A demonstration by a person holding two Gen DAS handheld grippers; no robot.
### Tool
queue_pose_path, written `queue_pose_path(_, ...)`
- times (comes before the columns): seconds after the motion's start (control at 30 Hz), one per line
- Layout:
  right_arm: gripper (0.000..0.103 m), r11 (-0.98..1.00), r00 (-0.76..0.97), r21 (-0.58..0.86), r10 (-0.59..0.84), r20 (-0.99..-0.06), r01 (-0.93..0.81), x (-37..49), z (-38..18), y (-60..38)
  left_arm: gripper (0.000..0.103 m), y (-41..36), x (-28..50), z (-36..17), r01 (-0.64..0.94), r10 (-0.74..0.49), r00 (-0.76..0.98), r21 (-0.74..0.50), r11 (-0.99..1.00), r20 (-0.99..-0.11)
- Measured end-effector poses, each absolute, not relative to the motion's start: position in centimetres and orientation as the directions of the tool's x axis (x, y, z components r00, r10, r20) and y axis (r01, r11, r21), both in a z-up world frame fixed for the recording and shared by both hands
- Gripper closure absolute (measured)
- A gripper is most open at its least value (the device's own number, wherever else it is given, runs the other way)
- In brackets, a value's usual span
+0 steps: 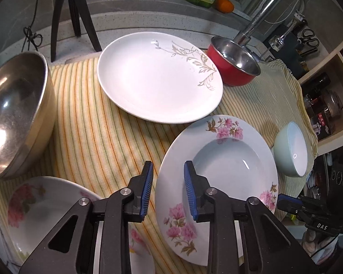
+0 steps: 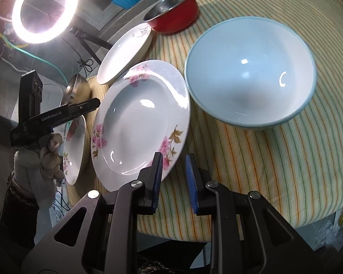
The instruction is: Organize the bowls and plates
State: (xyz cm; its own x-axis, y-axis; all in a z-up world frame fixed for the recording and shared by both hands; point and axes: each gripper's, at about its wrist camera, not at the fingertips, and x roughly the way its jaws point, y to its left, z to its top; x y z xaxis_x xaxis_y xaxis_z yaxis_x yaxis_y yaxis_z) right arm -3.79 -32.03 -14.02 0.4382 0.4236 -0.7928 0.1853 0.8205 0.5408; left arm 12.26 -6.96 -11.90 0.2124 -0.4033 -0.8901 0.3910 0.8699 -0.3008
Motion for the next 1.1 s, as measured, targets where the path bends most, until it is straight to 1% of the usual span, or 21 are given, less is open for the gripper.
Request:
queue_pose_path(0.17, 0.083, 0.804, 0.429, 0.562, 0.445, -0.786, 0.196, -3.1, -14.6, -32.3, 0.083, -7.0, 12.7, -12.6, 0.380, -0.412, 0.186, -0.321, 0.868, -0.892)
queue_pose_path(0.27, 0.087, 0.802, 0.421, 0.564, 0.451, -0.787, 0.196, -2.8, -14.8, -32.2, 0.084, -6.8, 13.0, -12.8, 0.368, -0.422, 0.180, -0.337, 0.867, -0.889)
queue_pose_path(0.4, 0.088, 0.789, 0.417, 0.581, 0.468, -0.779, 0.199, -2.6, -15.1, -32.2, 0.085, -6.8, 13.0, -12.8, 0.366, -0.428, 0.180, -0.344, 0.865, -0.886)
queue_pose_path(1.1, 0.087, 0.834, 0.385, 0.528, 0.440, -0.811, 0.161, -2.1, -14.9, -31.1, 0.085, -6.3, 11.0, -12.4, 0.362, -0.392, 0.212, -0.301, 0.882, -0.895)
